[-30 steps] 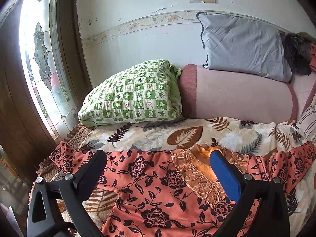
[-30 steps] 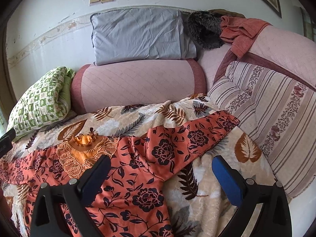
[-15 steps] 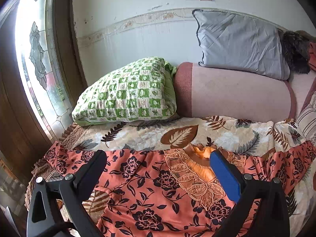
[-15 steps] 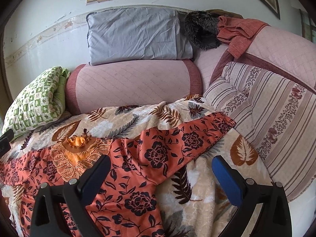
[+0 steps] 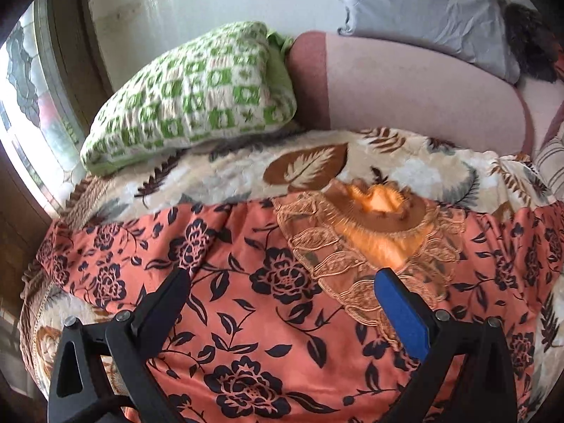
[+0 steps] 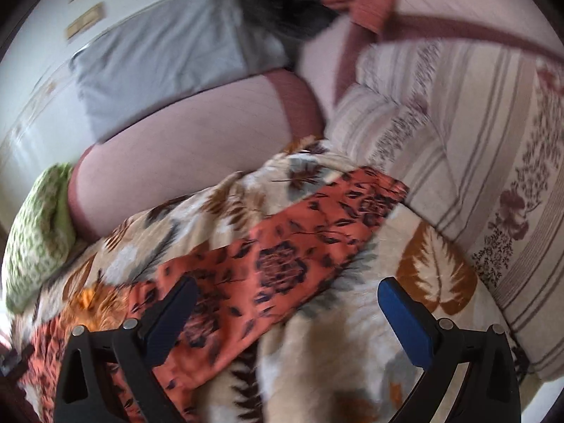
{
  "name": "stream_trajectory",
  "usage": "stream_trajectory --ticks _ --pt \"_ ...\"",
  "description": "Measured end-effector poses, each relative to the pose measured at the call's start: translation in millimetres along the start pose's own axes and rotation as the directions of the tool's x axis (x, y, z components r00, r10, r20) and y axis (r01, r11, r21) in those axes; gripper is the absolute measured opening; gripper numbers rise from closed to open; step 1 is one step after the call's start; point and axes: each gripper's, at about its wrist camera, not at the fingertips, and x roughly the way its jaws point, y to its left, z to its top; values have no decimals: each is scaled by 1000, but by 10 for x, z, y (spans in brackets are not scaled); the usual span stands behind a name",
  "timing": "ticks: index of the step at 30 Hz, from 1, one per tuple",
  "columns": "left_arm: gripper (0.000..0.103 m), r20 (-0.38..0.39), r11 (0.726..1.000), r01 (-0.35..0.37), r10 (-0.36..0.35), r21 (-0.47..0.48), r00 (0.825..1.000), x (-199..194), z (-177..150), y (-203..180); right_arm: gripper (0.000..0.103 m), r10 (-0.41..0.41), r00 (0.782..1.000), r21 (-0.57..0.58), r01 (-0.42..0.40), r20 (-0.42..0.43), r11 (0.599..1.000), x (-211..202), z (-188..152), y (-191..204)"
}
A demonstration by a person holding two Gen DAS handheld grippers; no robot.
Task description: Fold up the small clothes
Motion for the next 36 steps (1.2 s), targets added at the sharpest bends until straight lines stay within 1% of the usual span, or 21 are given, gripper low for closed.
stream_trajectory --ticks 1,3,6,8,9,10,11,13,15,17,18,19,20,23,25,26,28,30,33,34,36 --pt "103 -11 1000 0 0 -13 1000 45 -14 23 103 9 1000 28 -9 -14 1000 113 43 -157" --pt "103 -13 1000 -17 17 -12 1000 105 -18 27 103 60 998 108 -56 -36 993 331 101 -454" --pt "103 -9 999 -35 35 12 999 167 -44 -6 103 138 988 226 -121 -63 967 656 150 -771" --pt "103 -17 999 -42 42 34 999 211 -51 -43 101 208 976 323 -178 -62 930 874 165 -943" --pt "103 -20 998 -39 39 42 999 232 -58 -63 99 248 967 381 -208 -60 901 1003 172 -1030" --pt "103 -22 998 -36 37 47 999 252 -60 -81 93 275 960 425 -226 -58 876 1098 176 -1085" --pt "103 -25 998 -37 38 52 999 271 -62 -100 89 299 952 478 -235 -62 846 1221 177 -1151" --pt "103 -27 998 -39 40 57 999 304 -60 -116 83 307 950 550 -223 -64 805 1408 174 -1236" --pt "103 -28 998 -40 41 56 999 324 -57 -124 80 319 947 583 -235 -44 778 1535 183 -1284" --pt "103 -30 998 -39 40 48 999 342 -52 -126 71 331 944 608 -258 -8 751 1630 208 -1312" --pt "103 -35 999 -34 35 43 999 357 -46 -128 67 336 942 615 -264 -1 743 1676 220 -1325" --pt "103 -40 999 -28 30 39 999 367 -46 -129 54 333 943 618 -261 -1 741 1731 234 -1328" --pt "103 -44 999 -24 26 36 999 375 -48 -130 35 323 946 618 -246 -15 747 1797 254 -1327" --pt "103 -43 999 -28 30 38 999 375 -53 -129 15 308 951 639 -228 -15 734 1856 264 -1348" --pt "103 -39 999 -26 28 33 999 356 -48 -96 8 296 955 633 -242 21 736 1750 288 -1325" --pt "103 -37 999 -25 26 25 999 342 -41 -74 8 298 954 623 -260 46 738 1689 320 -1281" --pt "103 -36 1000 -22 22 5 999 310 -20 -18 7 319 943 589 -311 94 746 1477 376 -1147" --pt "103 -35 1000 -14 14 -11 999 276 2 30 7 355 927 551 -360 120 753 1276 429 -958" --pt "103 -46 1000 5 -5 -6 999 231 26 78 7 438 890 457 -445 128 770 926 489 -491" --pt "103 -44 1000 14 -14 -10 999 205 32 101 7 472 873 412 -476 119 777 768 487 -259" --pt "103 -37 999 46 -47 -25 998 146 49 170 7 536 840 348 -529 85 774 568 420 165"
